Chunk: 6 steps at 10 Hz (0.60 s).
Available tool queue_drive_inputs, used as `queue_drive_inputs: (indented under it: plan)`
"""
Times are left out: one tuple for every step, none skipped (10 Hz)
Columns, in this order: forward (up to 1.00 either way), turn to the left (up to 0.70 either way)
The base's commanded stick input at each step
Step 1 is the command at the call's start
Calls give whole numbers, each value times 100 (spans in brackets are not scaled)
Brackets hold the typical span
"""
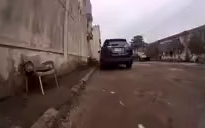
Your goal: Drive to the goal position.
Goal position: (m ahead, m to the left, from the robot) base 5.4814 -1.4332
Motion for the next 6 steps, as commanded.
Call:
queue_drive_inputs:
  plan:
    - [50, 0]
    - [50, 0]
    - [50, -16]
    - [50, -47]
    - [50, -50]
    - [50, -50]
